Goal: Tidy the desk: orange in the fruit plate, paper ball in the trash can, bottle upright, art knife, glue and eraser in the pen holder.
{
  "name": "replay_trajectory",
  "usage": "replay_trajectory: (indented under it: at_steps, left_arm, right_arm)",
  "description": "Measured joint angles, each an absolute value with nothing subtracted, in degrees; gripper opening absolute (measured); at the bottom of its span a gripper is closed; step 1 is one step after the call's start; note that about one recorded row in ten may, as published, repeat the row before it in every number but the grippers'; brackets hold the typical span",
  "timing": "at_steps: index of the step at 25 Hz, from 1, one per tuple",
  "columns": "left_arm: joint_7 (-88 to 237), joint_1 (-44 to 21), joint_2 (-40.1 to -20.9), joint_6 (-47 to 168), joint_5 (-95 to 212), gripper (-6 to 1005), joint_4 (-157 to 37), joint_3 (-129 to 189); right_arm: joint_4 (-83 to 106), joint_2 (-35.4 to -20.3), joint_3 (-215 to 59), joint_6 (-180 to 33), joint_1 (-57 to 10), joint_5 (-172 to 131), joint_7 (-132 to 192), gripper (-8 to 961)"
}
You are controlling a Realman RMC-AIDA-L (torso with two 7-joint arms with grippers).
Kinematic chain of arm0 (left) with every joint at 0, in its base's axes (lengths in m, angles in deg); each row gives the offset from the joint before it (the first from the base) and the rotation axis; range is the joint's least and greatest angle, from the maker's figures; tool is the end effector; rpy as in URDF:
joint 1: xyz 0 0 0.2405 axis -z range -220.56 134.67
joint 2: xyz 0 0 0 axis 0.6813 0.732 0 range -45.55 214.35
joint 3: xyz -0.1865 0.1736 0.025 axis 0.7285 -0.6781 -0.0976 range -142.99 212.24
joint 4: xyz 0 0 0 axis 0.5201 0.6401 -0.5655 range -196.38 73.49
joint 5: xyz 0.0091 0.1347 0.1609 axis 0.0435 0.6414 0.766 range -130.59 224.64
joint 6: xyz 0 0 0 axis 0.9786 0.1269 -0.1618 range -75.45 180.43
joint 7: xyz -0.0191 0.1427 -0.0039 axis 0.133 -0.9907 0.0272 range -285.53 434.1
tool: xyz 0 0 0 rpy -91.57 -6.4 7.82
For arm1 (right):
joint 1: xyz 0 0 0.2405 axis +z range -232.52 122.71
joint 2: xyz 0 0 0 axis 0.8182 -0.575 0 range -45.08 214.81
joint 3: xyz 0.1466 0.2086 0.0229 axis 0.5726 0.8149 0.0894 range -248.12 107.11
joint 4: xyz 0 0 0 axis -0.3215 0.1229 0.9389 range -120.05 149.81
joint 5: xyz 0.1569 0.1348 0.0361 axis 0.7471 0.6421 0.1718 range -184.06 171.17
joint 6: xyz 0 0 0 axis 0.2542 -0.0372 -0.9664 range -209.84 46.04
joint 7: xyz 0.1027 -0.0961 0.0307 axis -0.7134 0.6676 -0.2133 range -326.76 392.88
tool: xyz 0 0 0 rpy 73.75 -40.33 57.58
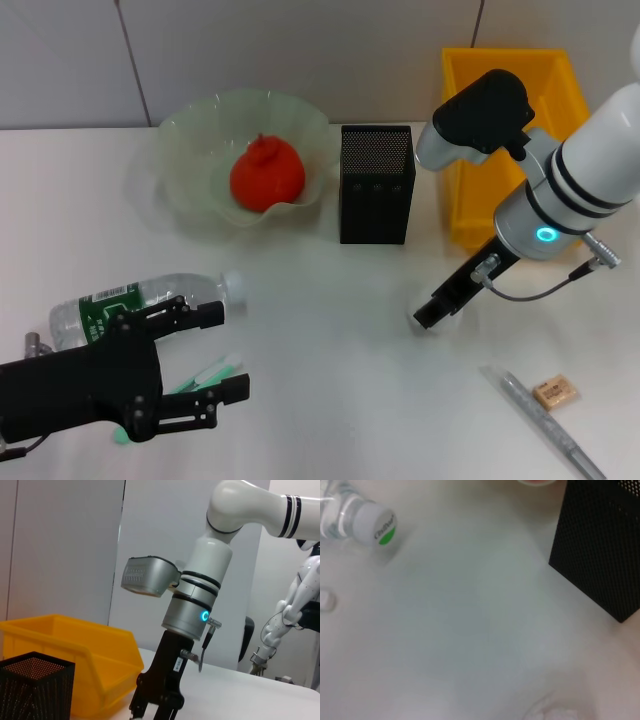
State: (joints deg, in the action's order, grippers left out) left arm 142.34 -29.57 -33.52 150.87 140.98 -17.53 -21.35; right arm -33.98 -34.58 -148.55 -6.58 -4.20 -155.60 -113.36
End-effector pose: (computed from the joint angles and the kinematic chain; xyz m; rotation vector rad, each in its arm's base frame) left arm -0.2788 0.2537 0.0109 -2.7227 -0.3949 -0.9289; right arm 0.1729 0.3999 -0.0509 -2.5943 0.9572 -0.5409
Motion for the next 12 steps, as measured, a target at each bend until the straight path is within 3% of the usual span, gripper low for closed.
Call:
replay_trajectory:
  at_steps: [12]
  left_arm:
    - [140.9, -30.0, -32.88, 150.0, 141.0, 831, -19.8, -20.6]
  right_arm:
    - [-66.6, -34.15, -142.2, 12.5, -10.4, -163.9, -117.8, 554]
